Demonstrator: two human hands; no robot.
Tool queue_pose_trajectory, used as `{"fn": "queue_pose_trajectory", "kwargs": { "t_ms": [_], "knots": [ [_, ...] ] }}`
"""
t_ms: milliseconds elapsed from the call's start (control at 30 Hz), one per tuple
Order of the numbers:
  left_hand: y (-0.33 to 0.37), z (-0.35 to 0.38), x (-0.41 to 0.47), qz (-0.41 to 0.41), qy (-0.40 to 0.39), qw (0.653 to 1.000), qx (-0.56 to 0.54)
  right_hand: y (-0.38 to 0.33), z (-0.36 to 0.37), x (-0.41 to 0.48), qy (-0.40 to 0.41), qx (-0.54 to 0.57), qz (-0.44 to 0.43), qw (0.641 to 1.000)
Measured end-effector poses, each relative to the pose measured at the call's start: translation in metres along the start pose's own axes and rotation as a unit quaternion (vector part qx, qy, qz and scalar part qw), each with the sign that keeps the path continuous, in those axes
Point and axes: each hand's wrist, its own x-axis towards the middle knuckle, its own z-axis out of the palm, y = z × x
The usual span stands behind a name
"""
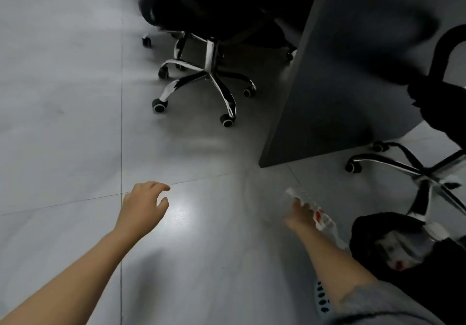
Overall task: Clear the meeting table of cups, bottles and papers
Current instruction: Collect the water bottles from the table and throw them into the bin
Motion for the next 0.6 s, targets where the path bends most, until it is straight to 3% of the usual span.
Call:
{"fn": "queue_pose_trajectory", "kwargs": {
  "t_ms": [467,600],
  "knots": [
    [-0.002,0.041,0.038,-0.022,-0.001,1.000,-0.014,0.023,0.009,0.079,0.063,0.069,0.154,0.984],
    [-0.007,0.048,0.039,-0.029,-0.006,0.999,-0.020,0.037,0.013,0.100,0.027,0.098,0.203,0.974]
  ]
}}
